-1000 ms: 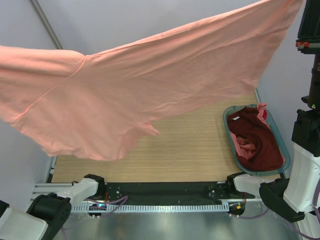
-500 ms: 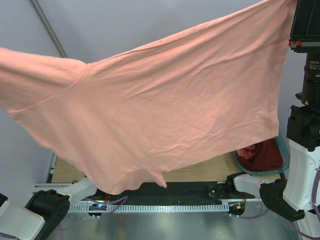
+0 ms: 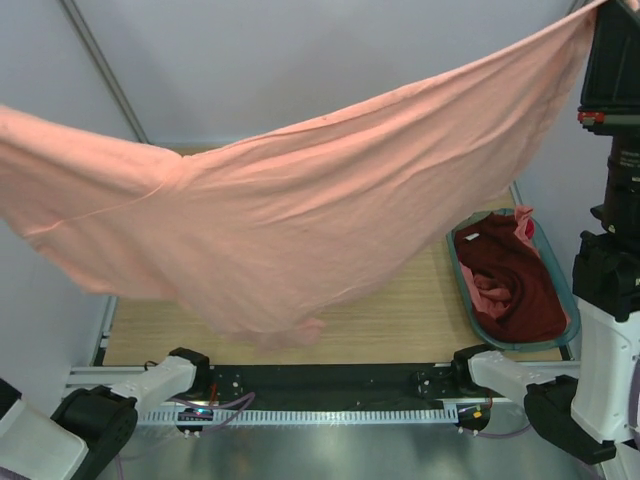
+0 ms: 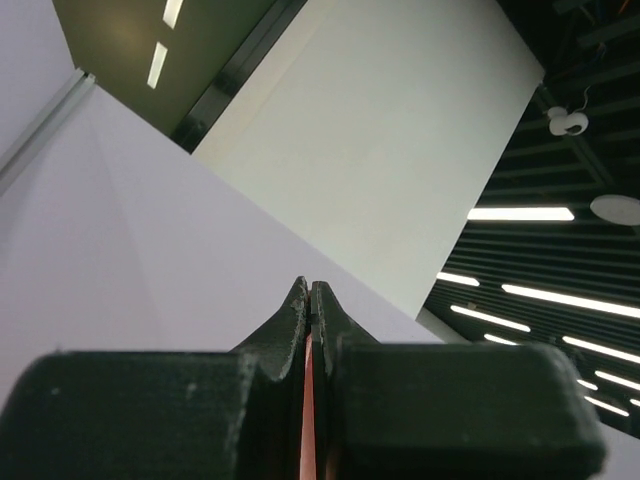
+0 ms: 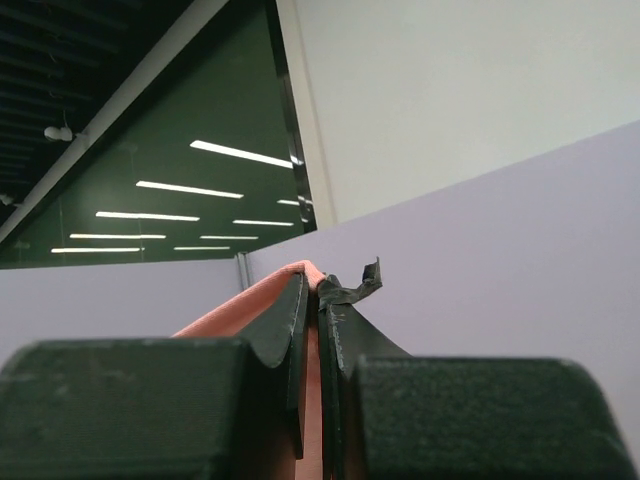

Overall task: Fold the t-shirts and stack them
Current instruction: Flatten the tshirt out

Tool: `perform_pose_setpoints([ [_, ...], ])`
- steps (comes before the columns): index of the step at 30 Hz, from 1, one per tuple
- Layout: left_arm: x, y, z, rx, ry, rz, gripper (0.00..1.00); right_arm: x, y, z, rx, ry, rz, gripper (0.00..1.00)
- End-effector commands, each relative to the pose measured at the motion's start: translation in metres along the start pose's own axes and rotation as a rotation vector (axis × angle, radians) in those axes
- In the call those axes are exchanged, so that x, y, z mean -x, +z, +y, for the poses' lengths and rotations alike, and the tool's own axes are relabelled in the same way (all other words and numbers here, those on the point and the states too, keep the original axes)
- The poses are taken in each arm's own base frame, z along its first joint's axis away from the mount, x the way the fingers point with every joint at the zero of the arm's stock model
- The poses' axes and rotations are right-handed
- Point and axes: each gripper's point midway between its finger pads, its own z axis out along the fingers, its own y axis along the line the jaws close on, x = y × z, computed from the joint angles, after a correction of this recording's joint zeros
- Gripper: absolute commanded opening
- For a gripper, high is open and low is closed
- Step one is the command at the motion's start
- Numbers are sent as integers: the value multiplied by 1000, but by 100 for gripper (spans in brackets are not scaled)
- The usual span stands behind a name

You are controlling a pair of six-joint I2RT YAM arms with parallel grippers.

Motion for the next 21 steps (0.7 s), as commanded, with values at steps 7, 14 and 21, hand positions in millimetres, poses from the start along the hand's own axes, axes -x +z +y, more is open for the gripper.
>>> perform_pose_setpoints([
  [7, -50, 27, 19, 47, 109, 73, 0, -63, 12, -44, -87, -8, 88, 1],
  [14, -35, 8, 23, 69, 135, 92, 1, -52, 7, -34, -65, 0, 81, 1],
  [21, -7, -9, 6, 7, 72, 65, 0, -13, 3, 2, 36, 49, 14, 1],
])
